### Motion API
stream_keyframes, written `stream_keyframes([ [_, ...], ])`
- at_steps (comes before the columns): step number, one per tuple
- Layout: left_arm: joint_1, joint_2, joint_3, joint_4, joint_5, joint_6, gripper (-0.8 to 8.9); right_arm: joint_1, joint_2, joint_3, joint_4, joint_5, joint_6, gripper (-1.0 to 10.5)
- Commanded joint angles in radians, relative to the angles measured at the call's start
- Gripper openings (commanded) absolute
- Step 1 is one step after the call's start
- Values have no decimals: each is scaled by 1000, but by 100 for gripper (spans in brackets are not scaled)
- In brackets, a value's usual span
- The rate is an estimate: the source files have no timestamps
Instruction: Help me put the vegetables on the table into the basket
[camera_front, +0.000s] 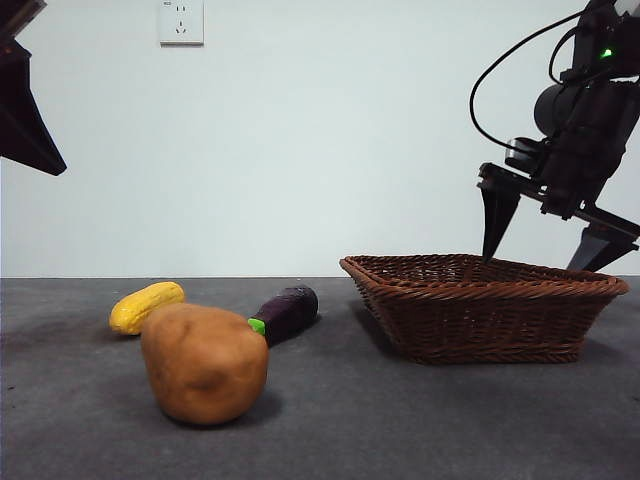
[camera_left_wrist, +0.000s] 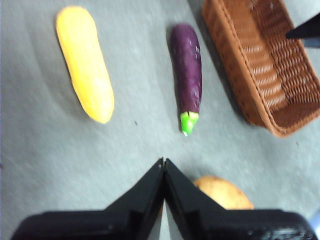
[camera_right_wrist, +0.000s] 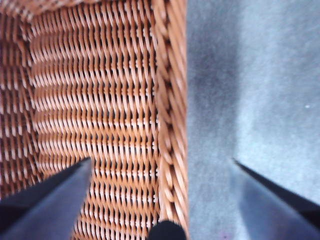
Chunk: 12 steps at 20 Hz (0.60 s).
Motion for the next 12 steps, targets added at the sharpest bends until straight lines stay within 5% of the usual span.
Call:
stream_keyframes([
  [1, -5, 3, 2, -28, 8, 11, -1, 2, 26, 3, -7, 0, -19, 304],
  [5, -5, 5, 2, -69, 8, 11, -1, 2, 58, 3, -25, -2, -22, 303],
  [8, -5, 6, 2, -90, 8, 6, -1, 3, 58, 3, -33, -2, -23, 81],
  [12, -5, 41, 17, -98, 6, -31, -1, 3, 58, 3, -46, -2, -40, -17],
])
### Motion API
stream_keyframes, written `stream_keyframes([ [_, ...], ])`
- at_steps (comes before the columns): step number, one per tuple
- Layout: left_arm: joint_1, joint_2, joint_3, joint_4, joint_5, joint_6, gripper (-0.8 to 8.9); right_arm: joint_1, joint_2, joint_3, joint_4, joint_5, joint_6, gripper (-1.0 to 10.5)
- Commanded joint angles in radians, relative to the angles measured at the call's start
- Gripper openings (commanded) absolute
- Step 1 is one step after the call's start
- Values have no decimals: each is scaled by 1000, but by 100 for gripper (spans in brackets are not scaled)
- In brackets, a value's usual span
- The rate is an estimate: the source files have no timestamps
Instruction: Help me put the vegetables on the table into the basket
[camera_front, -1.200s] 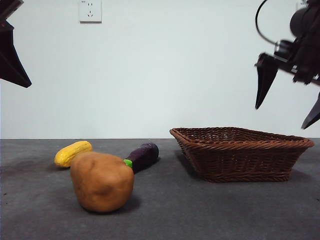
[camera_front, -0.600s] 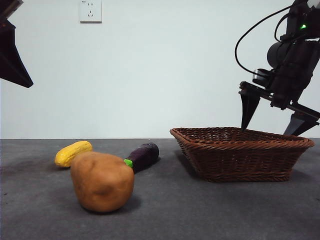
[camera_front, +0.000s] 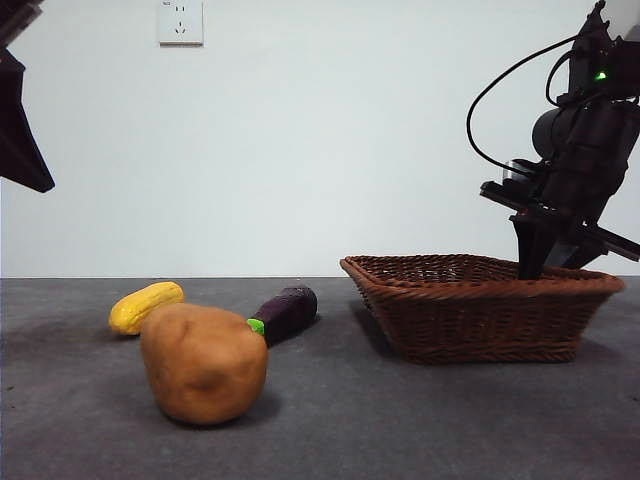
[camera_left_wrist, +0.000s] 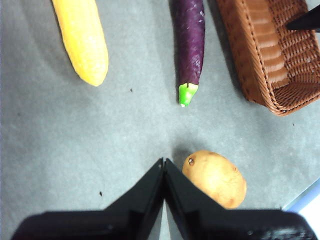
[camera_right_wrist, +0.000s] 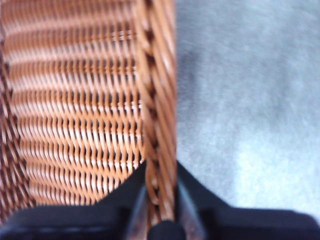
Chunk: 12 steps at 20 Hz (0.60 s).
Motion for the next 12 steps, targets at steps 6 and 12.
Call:
stream_keyframes([
  [6, -34, 282, 225, -119, -190, -13, 284, -8, -64, 0, -22, 20, -7, -16],
  [12, -113, 570, 528, -194, -323, 29, 610, -8, -183, 0, -106, 20, -36, -16],
])
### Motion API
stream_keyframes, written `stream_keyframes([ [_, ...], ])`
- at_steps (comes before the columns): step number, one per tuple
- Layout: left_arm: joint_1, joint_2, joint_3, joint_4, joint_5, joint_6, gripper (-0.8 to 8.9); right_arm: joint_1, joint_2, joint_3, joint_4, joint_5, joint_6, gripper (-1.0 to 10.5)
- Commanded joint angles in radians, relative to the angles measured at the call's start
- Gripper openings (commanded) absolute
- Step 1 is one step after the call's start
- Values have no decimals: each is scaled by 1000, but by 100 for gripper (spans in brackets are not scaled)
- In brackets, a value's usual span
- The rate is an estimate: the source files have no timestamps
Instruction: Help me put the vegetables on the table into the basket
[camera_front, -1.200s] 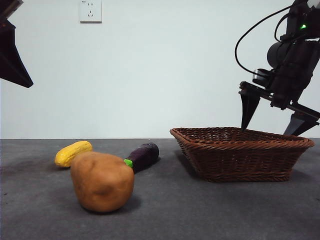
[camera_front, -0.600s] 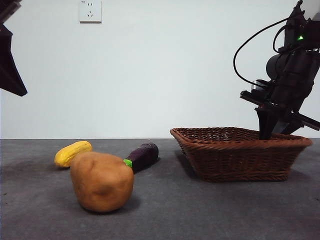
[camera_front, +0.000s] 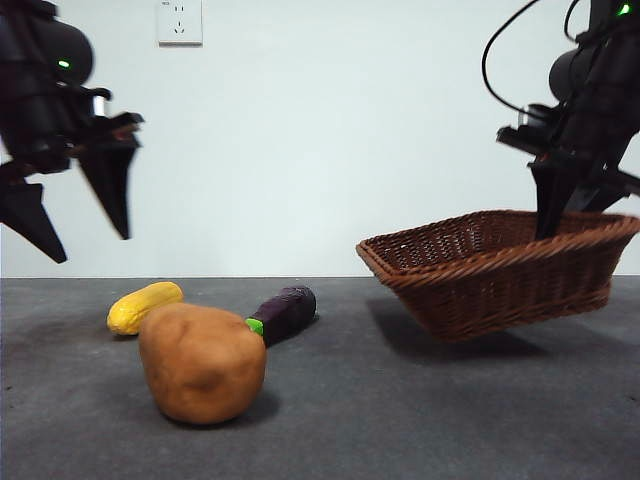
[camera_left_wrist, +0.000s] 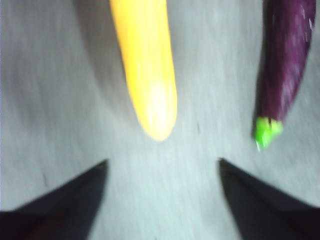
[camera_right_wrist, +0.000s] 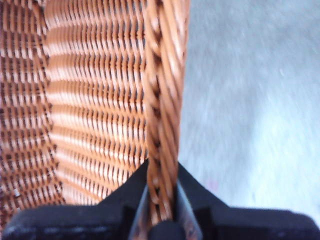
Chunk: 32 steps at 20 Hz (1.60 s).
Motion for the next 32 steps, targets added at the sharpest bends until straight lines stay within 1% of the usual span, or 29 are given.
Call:
stream_keyframes([
  [1, -24, 84, 86, -19, -63, 24, 677, 1, -46, 0, -29, -11, -20, -16],
  [2, -33, 126, 134, -39, -81, 36, 731, 1, -68, 0, -40, -12, -23, -16],
  [3, -40, 169, 179, -63, -93, 50, 758, 1, -95, 0, -48, -12, -26, -16],
  [5, -50, 240, 252, -97, -126, 51, 759, 1, -154, 0, -57, -12, -26, -16],
  [6, -53, 269, 277, -100, -157, 44, 759, 1, -185, 0, -63, -12, -26, -16],
  [8, -59, 297, 288, -76, -222, 37, 757, 1, -246, 0, -85, -10, -36, -16],
  [13, -80, 336, 288, -13, -215, 7, 754, 1, -355, 0, -122, 0, -41, -16],
  [16, -102, 344, 288, 16, -187, -22, 750, 1, -379, 0, -150, 11, -47, -16],
  [19, -116, 369, 288, 18, -196, -41, 748, 1, -385, 0, -178, 15, -63, -16],
  [20, -119, 375, 288, 19, -198, -50, 710, 1, -385, 0, -181, 15, -63, -16],
  [21, -119, 378, 288, 20, -197, -58, 638, 1, -385, 0, -184, 15, -63, -16],
  [22, -119, 382, 288, 21, -197, -57, 607, 1, -385, 0, -188, 15, -64, -16],
  [25, -119, 400, 288, 24, -197, -57, 586, 1, -385, 0, -193, 15, -64, -16],
  [26, -119, 409, 288, 24, -197, -56, 483, 1, -385, 0, -193, 15, -64, -16],
  [27, -119, 412, 288, 25, -197, -56, 330, 1, -385, 0, -194, 15, -64, -16],
  [28, -119, 412, 288, 31, -196, -56, 139, 1, -385, 0, -194, 15, -64, -16],
  [29, -119, 409, 288, 34, -192, -51, 5, 1, -385, 0, -194, 15, -64, -16],
  [32, -119, 389, 290, 33, -189, -26, -9, 1, -384, 0, -193, 15, -64, -16],
])
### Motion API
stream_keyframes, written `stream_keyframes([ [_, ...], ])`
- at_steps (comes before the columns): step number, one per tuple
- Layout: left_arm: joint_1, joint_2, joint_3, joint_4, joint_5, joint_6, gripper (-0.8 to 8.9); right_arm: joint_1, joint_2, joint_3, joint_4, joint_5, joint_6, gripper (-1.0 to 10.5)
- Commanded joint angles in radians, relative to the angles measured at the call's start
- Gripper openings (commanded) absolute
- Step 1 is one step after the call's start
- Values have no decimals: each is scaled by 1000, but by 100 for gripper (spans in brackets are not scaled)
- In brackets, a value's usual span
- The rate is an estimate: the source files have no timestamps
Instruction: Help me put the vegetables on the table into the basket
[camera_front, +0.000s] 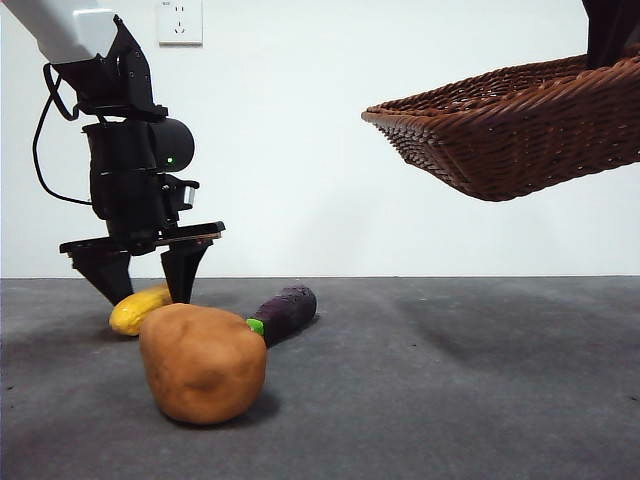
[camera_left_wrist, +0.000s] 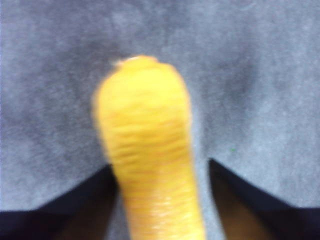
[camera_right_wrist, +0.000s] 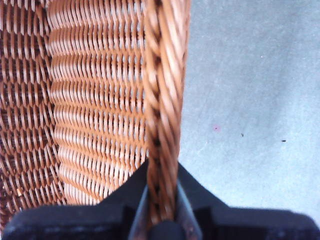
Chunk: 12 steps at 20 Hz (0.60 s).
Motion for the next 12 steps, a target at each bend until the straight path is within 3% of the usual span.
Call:
stream_keyframes([
  [1, -3, -12, -3, 5, 3, 18, -9, 0, -8, -1, 7, -10, -5, -16],
  [5, -3, -113, -3, 27, 54, 17, -9, 0, -7, -2, 9, 40, -3, -16],
  [7, -5, -185, -3, 34, 217, -10, -9, 0, -6, -2, 10, 82, 6, -16],
  [10, -28, -288, -3, 59, 552, -43, -9, 0, -6, -2, 22, 89, 61, -16],
  [12, -74, -339, -3, 69, 608, -44, -9, 2, -6, -2, 29, 102, 101, -16],
])
